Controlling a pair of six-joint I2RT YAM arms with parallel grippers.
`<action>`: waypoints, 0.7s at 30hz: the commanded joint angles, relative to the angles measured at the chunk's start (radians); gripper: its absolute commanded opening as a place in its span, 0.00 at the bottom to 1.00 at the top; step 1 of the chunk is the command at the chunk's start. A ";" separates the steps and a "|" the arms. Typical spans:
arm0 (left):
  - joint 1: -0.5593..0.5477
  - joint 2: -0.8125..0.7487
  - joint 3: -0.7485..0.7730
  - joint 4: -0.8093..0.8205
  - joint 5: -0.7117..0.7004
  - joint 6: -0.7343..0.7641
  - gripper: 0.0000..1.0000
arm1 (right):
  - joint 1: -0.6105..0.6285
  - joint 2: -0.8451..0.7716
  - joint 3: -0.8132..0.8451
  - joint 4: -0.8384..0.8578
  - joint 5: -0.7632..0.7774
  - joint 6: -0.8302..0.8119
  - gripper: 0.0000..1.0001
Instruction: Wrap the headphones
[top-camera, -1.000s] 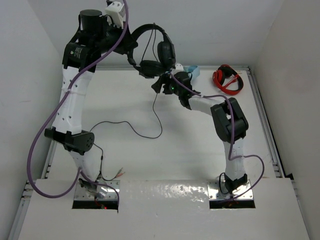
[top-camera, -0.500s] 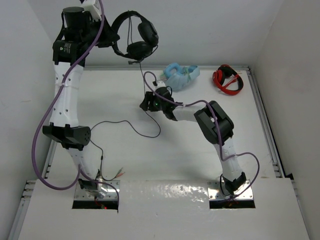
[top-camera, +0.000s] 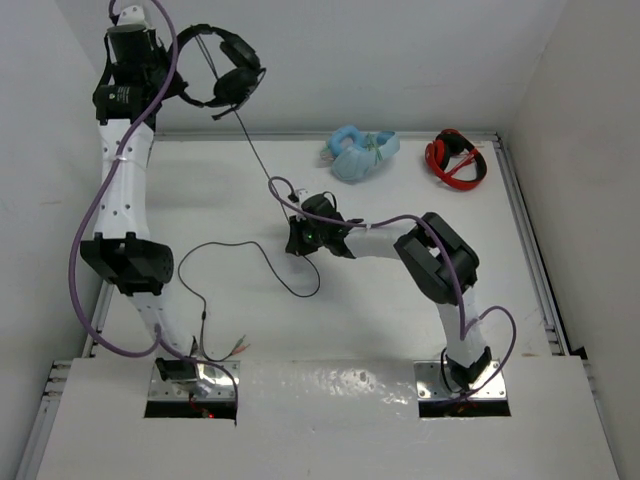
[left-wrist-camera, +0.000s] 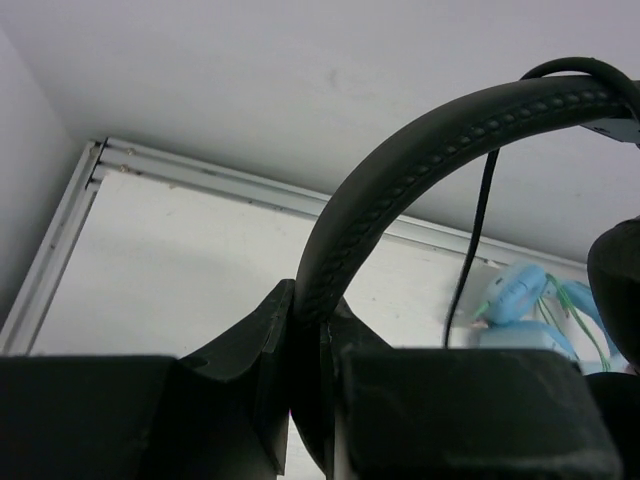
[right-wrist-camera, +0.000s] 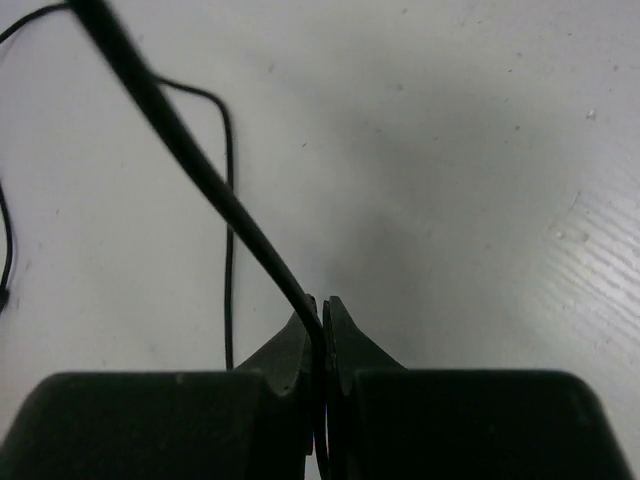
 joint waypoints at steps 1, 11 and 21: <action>0.057 0.009 0.000 0.156 -0.048 -0.105 0.00 | 0.035 -0.089 -0.029 -0.047 -0.071 -0.091 0.00; 0.079 0.004 -0.043 0.140 0.046 -0.310 0.00 | 0.151 0.038 0.299 -0.129 -0.120 -0.114 0.00; 0.087 0.004 -0.120 0.224 -0.243 -0.224 0.00 | 0.210 -0.062 0.254 -0.159 -0.145 -0.193 0.00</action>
